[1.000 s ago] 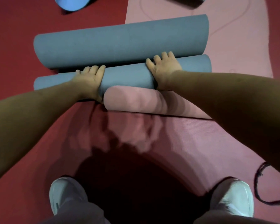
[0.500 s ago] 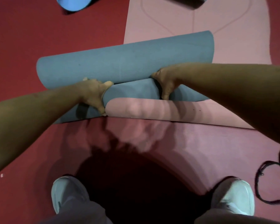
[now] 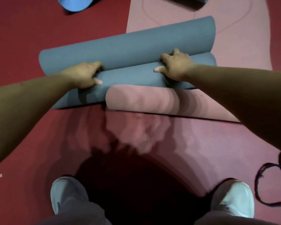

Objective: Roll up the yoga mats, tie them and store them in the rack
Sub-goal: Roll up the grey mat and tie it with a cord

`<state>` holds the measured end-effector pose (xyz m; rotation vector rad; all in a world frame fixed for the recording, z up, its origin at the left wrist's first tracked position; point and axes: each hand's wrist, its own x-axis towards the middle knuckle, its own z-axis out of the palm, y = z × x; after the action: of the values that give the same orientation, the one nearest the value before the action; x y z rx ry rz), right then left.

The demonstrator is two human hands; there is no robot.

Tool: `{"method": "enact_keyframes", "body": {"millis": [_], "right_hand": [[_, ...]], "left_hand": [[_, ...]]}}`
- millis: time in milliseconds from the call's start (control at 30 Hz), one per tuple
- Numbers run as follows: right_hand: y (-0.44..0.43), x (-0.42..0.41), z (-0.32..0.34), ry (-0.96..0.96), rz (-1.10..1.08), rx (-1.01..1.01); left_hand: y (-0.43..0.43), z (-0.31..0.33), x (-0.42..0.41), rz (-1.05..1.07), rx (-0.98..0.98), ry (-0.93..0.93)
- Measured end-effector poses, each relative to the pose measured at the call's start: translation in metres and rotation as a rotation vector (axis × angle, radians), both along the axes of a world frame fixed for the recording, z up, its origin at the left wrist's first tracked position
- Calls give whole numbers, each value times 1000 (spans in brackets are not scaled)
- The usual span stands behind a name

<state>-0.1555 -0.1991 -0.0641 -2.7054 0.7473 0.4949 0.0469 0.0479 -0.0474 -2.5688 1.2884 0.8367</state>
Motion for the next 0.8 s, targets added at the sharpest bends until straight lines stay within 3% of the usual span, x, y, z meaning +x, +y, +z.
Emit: {"method": "enact_keyframes", "body": {"millis": [100, 167, 300, 400, 500, 700, 800], "right_hand": [[12, 16, -3, -56, -8, -43], [17, 25, -2, -61, 33, -39], [0, 31, 7, 97, 103, 84], [3, 23, -3, 229, 274, -111], [11, 14, -22, 135, 314, -259], [-10, 28, 12, 38, 346, -186], [-14, 40, 41, 79, 307, -97]], "left_hand": [[1, -12, -4, 5, -66, -93], [-2, -14, -8, 36, -96, -49], [-10, -11, -5, -82, 173, -32], [-7, -23, -11, -89, 193, -128], [-5, -30, -11, -111, 120, -208], [-22, 5, 16, -120, 71, -41], [-32, 29, 28, -98, 92, 37]]}}
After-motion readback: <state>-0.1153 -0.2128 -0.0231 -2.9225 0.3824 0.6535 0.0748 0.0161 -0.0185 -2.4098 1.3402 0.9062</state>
